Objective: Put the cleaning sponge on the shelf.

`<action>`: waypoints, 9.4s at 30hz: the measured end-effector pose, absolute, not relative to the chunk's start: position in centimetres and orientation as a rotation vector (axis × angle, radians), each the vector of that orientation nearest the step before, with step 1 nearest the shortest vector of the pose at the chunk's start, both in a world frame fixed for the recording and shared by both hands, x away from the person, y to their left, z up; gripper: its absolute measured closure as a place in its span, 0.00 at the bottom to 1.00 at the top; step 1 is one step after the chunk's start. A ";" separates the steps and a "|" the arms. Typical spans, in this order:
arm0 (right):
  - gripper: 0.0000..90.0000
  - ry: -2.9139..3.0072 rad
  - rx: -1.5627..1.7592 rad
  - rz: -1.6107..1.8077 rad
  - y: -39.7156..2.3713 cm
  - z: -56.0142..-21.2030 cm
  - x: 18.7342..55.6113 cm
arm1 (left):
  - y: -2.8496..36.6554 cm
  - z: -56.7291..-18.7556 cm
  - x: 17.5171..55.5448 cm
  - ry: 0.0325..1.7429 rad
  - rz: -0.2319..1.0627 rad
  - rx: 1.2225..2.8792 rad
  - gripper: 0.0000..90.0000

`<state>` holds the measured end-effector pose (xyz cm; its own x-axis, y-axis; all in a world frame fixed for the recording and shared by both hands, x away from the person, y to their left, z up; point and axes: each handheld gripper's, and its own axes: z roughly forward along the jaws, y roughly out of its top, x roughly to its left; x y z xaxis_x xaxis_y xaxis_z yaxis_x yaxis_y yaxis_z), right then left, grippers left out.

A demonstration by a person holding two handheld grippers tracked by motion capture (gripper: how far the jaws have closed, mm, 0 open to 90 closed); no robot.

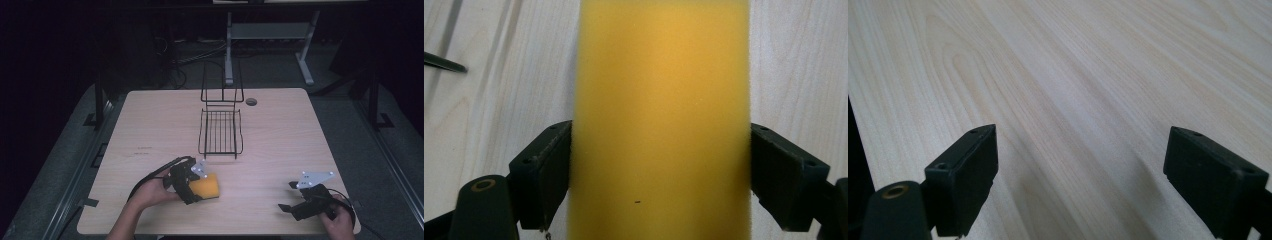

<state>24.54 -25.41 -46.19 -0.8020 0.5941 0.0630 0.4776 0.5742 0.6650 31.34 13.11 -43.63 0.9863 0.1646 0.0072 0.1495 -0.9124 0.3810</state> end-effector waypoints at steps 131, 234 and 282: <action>0.15 2.632 0.913 1.046 -25.2 -46.4 24.9 | 10.7 -36.1 38.9 0.157 0.104 2.661 0.24; 0.15 2.660 0.934 1.026 -25.6 -46.8 25.5 | 7.0 -40.8 48.6 0.184 0.011 2.668 0.21; 0.15 2.670 0.917 1.049 -25.4 -46.8 25.7 | 6.8 -38.0 46.4 0.103 0.097 2.628 0.22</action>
